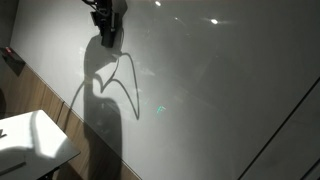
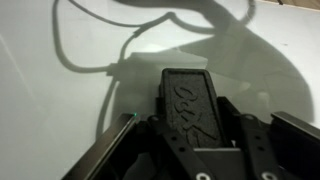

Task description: Use the eraser to wipe off the markings on the whiteboard

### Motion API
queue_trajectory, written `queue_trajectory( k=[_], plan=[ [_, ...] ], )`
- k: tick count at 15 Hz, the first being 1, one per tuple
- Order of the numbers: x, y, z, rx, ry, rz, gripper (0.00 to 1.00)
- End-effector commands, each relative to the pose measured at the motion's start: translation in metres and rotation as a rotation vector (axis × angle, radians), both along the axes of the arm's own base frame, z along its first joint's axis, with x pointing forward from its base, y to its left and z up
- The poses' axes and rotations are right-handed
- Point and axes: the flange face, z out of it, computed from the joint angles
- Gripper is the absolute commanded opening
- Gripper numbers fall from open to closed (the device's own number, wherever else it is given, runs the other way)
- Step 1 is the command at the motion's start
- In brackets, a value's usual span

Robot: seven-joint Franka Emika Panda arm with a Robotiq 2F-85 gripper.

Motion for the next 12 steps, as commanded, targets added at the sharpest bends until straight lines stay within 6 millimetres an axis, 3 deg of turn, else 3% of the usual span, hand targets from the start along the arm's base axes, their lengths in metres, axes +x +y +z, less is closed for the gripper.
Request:
queue_trajectory(
  k=[1,7,12],
  plan=[
    [0.038,-0.019,0.025,-0.023,-0.094,0.013,0.29],
    [0.019,0.041,0.069,-0.026,-0.138,0.061,0.29],
    [0.019,0.084,0.100,-0.052,-0.189,0.098,0.29]
  ],
)
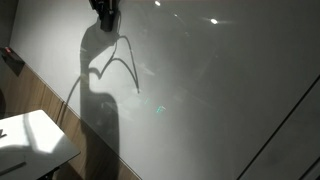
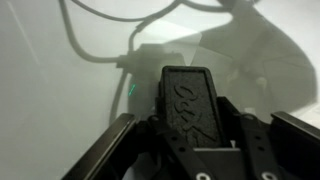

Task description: Use the eraser to wipe off the markings on the whiteboard

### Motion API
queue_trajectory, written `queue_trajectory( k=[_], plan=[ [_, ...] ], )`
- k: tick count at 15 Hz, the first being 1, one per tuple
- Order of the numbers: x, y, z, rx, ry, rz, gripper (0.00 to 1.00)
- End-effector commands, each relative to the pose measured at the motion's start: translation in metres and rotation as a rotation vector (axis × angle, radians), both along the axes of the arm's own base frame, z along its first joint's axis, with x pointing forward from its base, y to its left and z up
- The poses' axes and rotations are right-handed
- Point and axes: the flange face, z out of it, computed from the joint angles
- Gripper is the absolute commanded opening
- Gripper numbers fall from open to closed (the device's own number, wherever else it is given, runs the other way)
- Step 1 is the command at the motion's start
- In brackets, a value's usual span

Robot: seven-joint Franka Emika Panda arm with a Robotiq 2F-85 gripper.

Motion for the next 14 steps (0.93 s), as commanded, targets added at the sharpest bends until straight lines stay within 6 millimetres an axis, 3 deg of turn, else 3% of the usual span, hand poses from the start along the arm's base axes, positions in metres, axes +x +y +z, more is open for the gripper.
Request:
queue_trajectory(
  k=[1,9,14],
  plan=[
    [0.031,0.025,0.033,-0.005,-0.116,0.047,0.29],
    [0.023,0.045,0.040,-0.034,-0.124,0.078,0.29],
    [0.022,0.068,0.014,-0.054,-0.114,0.126,0.29]
  ],
)
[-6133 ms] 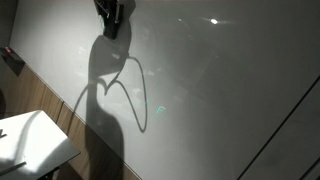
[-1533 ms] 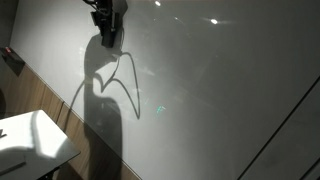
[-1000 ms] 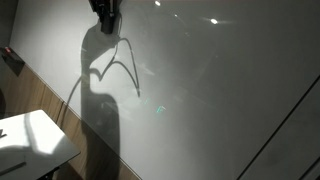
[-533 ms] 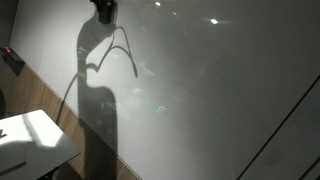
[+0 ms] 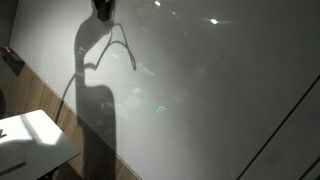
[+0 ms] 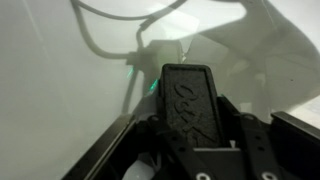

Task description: Use the eraser to wipe off the markings on the whiteboard

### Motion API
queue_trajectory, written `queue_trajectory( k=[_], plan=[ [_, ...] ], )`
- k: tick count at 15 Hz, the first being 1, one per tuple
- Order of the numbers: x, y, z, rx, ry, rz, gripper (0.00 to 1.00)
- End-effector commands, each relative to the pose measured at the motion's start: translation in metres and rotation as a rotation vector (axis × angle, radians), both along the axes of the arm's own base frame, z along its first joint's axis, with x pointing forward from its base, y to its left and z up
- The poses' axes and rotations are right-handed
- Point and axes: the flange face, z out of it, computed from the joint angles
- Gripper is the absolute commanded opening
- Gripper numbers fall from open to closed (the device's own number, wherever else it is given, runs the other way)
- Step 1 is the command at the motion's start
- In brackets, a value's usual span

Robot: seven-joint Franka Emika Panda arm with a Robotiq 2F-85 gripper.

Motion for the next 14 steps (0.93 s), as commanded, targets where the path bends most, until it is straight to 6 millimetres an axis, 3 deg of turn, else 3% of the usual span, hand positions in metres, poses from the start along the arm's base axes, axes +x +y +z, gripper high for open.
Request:
queue_trajectory(
  k=[1,6,7,9,11,14],
  plan=[
    [0.028,0.022,-0.014,0.004,-0.073,0.082,0.29],
    [0.030,0.032,-0.031,0.017,-0.058,0.126,0.29],
    [0.001,0.081,-0.032,0.045,-0.054,0.135,0.29],
    [-0.010,0.105,-0.046,0.059,-0.069,0.171,0.29],
    [-0.009,0.129,-0.067,0.070,-0.078,0.216,0.29],
    [-0.006,0.145,-0.101,0.065,-0.072,0.254,0.29]
  ],
)
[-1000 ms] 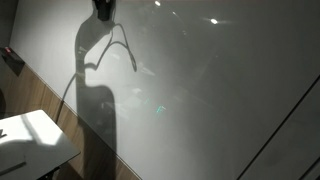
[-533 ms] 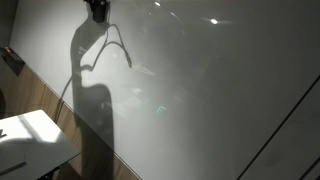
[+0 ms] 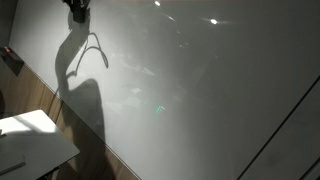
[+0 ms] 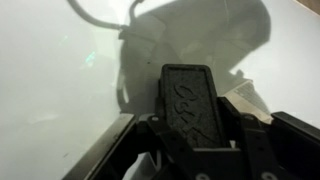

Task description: Use the eraser to wipe off the markings on the whiteboard

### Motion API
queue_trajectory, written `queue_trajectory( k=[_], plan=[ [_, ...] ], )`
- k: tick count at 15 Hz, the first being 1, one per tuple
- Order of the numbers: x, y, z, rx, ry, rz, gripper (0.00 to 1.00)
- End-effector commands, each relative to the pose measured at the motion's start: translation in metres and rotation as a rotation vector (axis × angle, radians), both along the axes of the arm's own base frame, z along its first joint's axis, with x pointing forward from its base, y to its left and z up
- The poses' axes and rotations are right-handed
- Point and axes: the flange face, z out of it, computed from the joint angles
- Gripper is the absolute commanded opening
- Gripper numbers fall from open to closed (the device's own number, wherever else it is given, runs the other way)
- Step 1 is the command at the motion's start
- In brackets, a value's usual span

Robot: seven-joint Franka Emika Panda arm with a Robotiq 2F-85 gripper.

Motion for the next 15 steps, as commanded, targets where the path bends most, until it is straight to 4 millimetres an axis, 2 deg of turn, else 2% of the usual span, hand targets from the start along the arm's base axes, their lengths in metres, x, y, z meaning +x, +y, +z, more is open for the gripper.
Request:
queue_trajectory(
  k=[1,4,7,11,12,15],
  plan=[
    [0.010,0.011,-0.028,-0.003,-0.017,0.027,0.29],
    [0.001,0.008,-0.055,-0.035,0.008,0.031,0.29],
    [-0.017,-0.019,-0.108,-0.126,0.088,-0.023,0.29],
    [-0.039,-0.080,-0.177,-0.202,0.207,-0.109,0.29],
    [-0.040,-0.096,-0.189,-0.217,0.234,-0.134,0.29],
    [-0.036,-0.161,-0.225,-0.233,0.326,-0.241,0.29]
  ],
)
